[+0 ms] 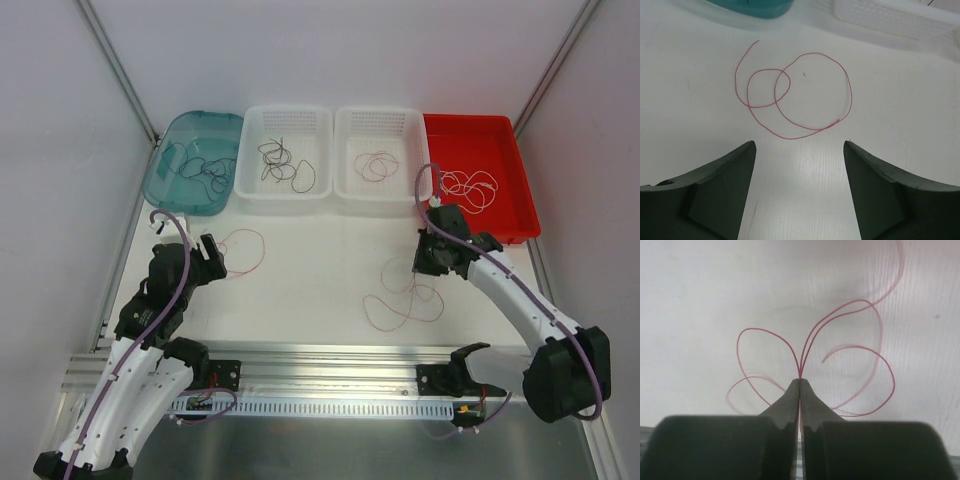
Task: Untangle the cables
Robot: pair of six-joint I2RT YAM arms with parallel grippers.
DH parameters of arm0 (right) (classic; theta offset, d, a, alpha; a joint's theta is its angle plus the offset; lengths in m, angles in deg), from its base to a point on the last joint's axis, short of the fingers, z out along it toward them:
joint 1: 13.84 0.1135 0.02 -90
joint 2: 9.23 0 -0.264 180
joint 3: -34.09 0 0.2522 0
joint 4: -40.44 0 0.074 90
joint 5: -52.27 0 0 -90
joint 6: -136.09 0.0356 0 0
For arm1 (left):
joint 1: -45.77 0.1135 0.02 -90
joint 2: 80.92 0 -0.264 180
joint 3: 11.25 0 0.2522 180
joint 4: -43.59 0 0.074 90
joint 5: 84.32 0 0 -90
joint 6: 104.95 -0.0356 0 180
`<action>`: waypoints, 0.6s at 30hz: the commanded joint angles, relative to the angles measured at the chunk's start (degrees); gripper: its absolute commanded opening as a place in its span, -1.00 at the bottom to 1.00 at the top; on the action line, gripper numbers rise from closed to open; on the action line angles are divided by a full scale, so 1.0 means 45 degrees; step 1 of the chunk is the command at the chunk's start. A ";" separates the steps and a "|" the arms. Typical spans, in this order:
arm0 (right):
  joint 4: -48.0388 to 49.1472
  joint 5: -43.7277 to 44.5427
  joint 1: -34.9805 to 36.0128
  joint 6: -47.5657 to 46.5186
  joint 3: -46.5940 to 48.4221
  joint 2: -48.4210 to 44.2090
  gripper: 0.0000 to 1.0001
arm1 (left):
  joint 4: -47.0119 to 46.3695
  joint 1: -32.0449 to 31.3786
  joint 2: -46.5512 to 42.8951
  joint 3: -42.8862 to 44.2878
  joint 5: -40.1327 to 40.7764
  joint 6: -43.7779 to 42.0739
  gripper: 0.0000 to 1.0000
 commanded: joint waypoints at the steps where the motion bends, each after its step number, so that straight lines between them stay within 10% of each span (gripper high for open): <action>1: -0.1329 0.0102 0.0100 -0.0816 0.2688 -0.1175 -0.99 | -0.0412 0.0012 0.0017 -0.0077 0.0388 0.0005 0.43; 18: -0.0866 -0.1245 0.0100 -0.4098 1.4504 0.3229 -0.99 | -0.0431 0.0031 0.0133 -0.0117 0.0331 -0.0014 0.43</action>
